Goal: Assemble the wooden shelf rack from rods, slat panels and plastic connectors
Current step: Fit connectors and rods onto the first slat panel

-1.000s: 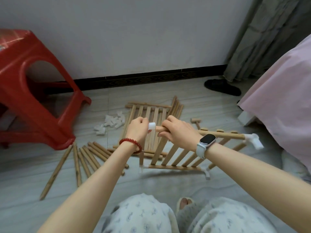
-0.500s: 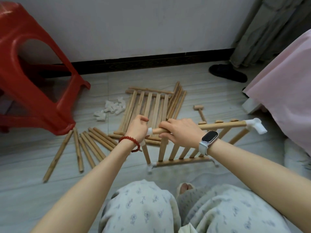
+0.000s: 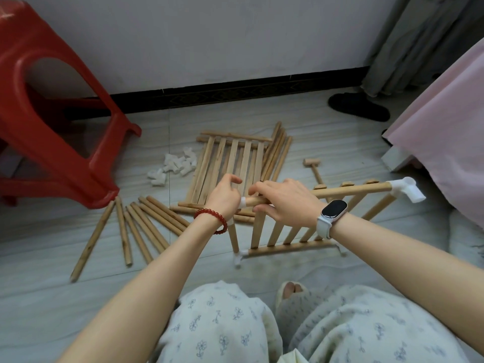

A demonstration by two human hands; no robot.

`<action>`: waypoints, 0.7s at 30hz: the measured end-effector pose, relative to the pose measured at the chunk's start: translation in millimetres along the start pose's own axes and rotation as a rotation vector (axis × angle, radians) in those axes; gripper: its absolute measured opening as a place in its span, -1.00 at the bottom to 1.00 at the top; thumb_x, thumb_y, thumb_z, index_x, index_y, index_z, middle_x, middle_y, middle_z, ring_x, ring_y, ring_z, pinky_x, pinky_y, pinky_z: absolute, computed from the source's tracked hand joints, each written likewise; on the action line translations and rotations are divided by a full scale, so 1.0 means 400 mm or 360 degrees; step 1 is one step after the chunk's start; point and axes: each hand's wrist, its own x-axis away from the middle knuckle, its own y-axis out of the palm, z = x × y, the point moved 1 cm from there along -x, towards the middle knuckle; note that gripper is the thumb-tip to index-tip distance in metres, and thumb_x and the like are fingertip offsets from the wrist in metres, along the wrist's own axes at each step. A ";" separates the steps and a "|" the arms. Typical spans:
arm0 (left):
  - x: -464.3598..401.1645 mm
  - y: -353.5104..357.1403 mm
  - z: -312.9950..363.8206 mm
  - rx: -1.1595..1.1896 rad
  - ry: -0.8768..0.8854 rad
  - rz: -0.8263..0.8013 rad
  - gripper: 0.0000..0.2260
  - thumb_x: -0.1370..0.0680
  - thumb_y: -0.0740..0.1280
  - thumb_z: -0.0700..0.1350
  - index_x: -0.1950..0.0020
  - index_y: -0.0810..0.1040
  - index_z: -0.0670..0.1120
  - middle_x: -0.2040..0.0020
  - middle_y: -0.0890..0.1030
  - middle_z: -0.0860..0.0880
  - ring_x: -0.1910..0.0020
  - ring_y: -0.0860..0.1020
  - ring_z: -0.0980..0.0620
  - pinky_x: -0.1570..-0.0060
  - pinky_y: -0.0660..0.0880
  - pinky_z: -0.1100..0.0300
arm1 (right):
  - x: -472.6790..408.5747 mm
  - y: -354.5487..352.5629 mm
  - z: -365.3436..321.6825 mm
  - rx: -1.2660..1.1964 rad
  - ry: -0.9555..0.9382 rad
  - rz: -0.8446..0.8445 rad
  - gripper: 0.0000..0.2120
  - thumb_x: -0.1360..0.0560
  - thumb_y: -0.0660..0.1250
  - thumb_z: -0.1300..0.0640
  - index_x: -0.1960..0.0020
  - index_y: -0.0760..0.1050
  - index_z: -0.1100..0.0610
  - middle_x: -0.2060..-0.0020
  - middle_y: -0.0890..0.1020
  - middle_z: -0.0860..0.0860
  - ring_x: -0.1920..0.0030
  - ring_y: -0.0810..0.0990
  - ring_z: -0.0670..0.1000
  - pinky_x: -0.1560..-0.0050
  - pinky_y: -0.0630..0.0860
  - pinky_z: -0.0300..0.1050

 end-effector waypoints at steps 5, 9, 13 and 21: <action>-0.001 0.002 -0.015 0.0220 0.0036 -0.0022 -0.82 -0.62 0.07 -0.22 -0.04 0.46 -0.10 0.00 0.44 -0.05 0.31 0.45 0.06 0.38 0.39 0.27 | 0.042 -0.007 0.049 -0.0070 0.0120 0.0003 -0.56 -0.55 0.15 -0.18 -0.37 0.29 -0.03 -0.08 0.48 -0.10 0.01 0.33 -0.12 0.00 0.31 -0.21; -0.035 0.003 -0.022 0.0552 -0.0106 -0.0010 -0.74 -0.61 0.06 -0.28 0.18 0.45 -0.07 0.23 0.46 -0.08 0.35 0.44 0.01 0.44 0.41 0.26 | 0.048 0.007 0.090 0.0286 0.0113 0.0144 -0.61 -0.57 0.01 -0.22 -0.07 0.42 0.05 0.15 0.44 -0.08 0.27 0.38 -0.05 0.34 0.21 -0.20; -0.052 0.017 -0.026 0.0677 -0.0095 0.0008 -0.71 -0.61 0.03 -0.30 0.17 0.46 -0.07 0.35 0.44 -0.06 0.37 0.41 0.02 0.33 0.37 0.20 | 0.042 0.023 0.085 0.0357 0.0043 0.0442 -0.61 -0.50 0.03 -0.16 0.27 0.42 0.08 0.43 0.34 -0.09 0.57 0.14 -0.08 0.49 -0.16 -0.31; -0.117 0.031 -0.036 0.0640 -0.0051 0.0034 -0.72 -0.62 0.04 -0.23 0.18 0.45 -0.03 0.35 0.43 -0.03 0.35 0.39 0.02 0.20 0.36 0.10 | 0.004 0.045 0.107 0.0282 0.0003 0.0588 -0.64 -0.47 0.07 -0.14 0.29 0.41 0.10 0.46 0.40 -0.05 0.64 0.26 -0.01 0.50 -0.14 -0.35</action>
